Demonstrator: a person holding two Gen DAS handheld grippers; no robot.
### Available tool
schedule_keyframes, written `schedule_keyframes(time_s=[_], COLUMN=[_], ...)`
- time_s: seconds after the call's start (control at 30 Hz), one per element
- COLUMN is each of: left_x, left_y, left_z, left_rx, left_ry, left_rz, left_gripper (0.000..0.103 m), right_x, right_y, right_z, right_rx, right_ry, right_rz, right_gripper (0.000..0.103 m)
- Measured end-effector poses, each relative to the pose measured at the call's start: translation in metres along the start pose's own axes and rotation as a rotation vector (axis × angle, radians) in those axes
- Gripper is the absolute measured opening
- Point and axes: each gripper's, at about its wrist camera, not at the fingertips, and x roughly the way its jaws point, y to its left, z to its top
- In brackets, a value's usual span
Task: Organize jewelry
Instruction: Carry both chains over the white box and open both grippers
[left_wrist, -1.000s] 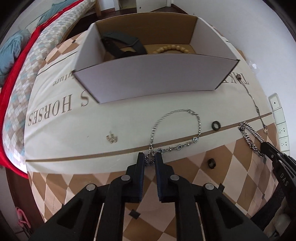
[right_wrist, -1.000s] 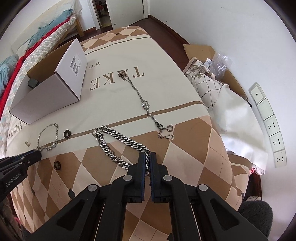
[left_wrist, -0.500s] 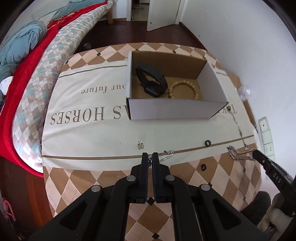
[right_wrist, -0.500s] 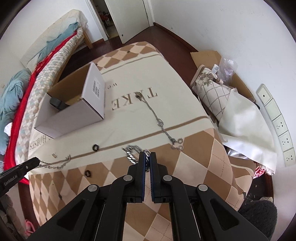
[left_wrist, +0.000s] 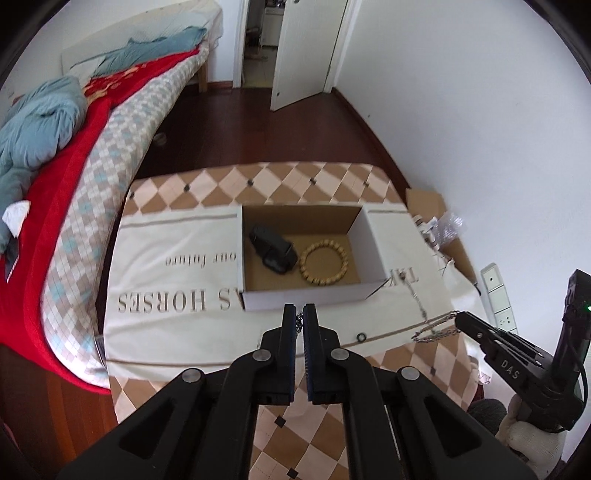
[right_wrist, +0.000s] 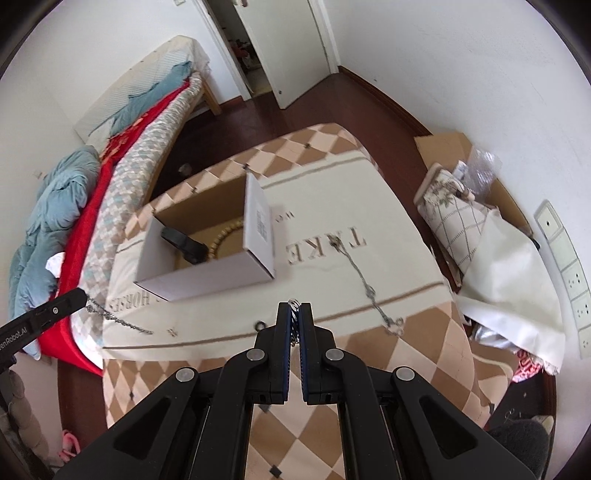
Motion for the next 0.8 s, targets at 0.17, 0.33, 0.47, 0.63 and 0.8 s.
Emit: schedule_keyframes(time_s=[0.17, 0.33, 0.47, 0.63, 0.8], left_x=[-0.011, 0.007, 0.034, 0.076, 0.105], left_y=[-0.002, 0.001, 0.005, 0.016, 0.029], left_z=[0.034, 0.063, 0.073, 0.071, 0.064], left_rx=[0.019, 0.026, 0.03, 0.002, -0.062], left_ry=[-0.052, -0.034, 0.01, 0.092, 0.183], left_rz=[-0.003, -0.01, -0.002, 0.02, 0.028], left_gripper=[0.001, 0.001, 0.002, 0.002, 0.006], right_x=[-0.012, -0.005, 0.023, 0.068, 0.106], right_y=[0.03, 0.06, 0.08, 0.097, 0.102], right_z=[0.037, 0.078, 0.108, 0.13, 0.135], right_rx=[-0.068, -0.142, -0.176, -0.205, -0.215], right_ry=[-0.046, -0.047, 0.018, 0.11, 0.217], right_rz=[0.047, 0.081, 0.105, 0.093, 0.089], right_gripper=[0.004, 0.004, 0.004, 0.004, 0.004])
